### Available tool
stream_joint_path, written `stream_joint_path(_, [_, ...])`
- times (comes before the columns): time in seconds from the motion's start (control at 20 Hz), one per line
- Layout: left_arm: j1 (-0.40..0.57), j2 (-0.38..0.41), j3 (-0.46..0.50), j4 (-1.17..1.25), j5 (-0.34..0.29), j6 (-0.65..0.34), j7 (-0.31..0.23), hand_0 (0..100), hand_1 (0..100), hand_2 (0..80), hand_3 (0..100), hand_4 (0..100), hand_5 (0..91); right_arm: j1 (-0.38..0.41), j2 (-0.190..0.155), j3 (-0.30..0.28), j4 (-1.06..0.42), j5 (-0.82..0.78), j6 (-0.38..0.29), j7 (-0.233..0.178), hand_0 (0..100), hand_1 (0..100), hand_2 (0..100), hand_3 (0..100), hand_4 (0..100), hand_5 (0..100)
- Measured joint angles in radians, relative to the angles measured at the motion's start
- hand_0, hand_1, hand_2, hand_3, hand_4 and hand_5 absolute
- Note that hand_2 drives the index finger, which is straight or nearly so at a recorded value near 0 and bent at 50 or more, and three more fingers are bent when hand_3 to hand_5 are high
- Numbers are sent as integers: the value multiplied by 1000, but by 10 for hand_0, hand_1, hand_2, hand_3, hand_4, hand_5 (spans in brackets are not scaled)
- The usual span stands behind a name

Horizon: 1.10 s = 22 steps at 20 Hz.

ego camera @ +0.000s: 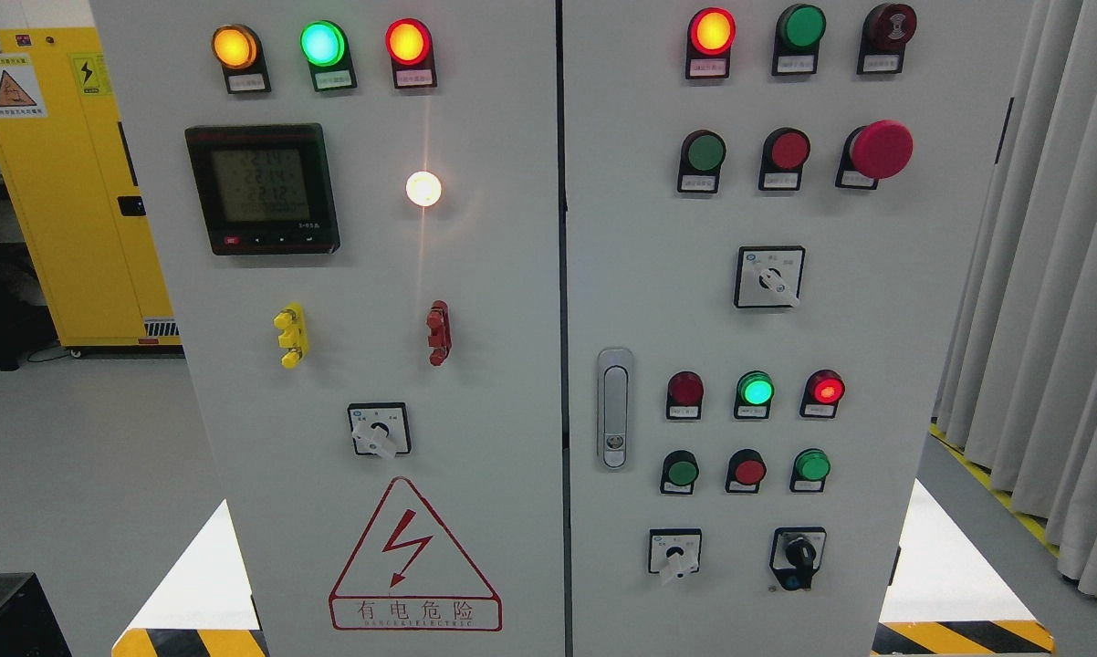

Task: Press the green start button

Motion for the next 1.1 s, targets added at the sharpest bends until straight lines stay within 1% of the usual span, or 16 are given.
stream_joint_path(0.5, [0, 0, 0, 0, 0, 0, 0, 120, 556, 0, 0, 0, 0, 0, 0, -5, -1, -1, 0, 0, 308, 496, 0, 3, 43, 25])
stream_joint_path(0.55, [0, 0, 0, 0, 0, 0, 0, 120, 556, 0, 0, 0, 0, 0, 0, -6, -1, 0, 0, 0, 307, 501, 0, 14, 58, 31])
stream_joint_path(0.6, [0, 0, 0, 0, 0, 0, 0, 120, 556, 0, 0, 0, 0, 0, 0, -7, -1, 1, 0, 0, 286, 545, 0, 56, 97, 51])
stream_joint_path(0.65, [0, 0, 0, 0, 0, 0, 0, 120, 556, 0, 0, 0, 0, 0, 0, -9, -1, 4, 0, 1, 283, 565, 0, 76, 110, 65])
stream_joint_path(0.7, [0, 0, 0, 0, 0, 0, 0, 120, 556, 0, 0, 0, 0, 0, 0, -11, -2, 11, 0, 3, 292, 615, 0, 145, 175, 116])
stream_joint_path(0.75, [0, 0, 0, 0, 0, 0, 0, 120, 556, 0, 0, 0, 0, -1, 0, -16, -3, 25, 0, 4, 384, 692, 0, 283, 311, 200])
stream_joint_path(0.8, [0, 0, 0, 0, 0, 0, 0, 120, 556, 0, 0, 0, 0, -3, 0, -22, -4, 43, -1, 6, 384, 694, 0, 339, 359, 234])
stream_joint_path(0.85, [0, 0, 0, 0, 0, 0, 0, 120, 556, 0, 0, 0, 0, -4, 0, -29, -5, 63, -7, 8, 407, 763, 0, 705, 809, 787])
stream_joint_path(0.9, [0, 0, 0, 0, 0, 0, 0, 120, 556, 0, 0, 0, 0, -6, 0, -36, -6, 84, -13, 9, 416, 808, 0, 819, 904, 892])
stream_joint_path(0.95, [0, 0, 0, 0, 0, 0, 0, 120, 556, 0, 0, 0, 0, -10, 0, -43, -7, 111, -19, 9, 405, 822, 0, 877, 946, 927])
stream_joint_path(1.0, [0, 0, 0, 0, 0, 0, 0, 120, 556, 0, 0, 0, 0, -15, 0, -53, -8, 138, -22, 10, 409, 836, 0, 897, 977, 953])
stream_joint_path(1.1, [0, 0, 0, 0, 0, 0, 0, 120, 556, 0, 0, 0, 0, -28, 0, -78, -9, 219, -25, 13, 440, 842, 0, 907, 987, 960])
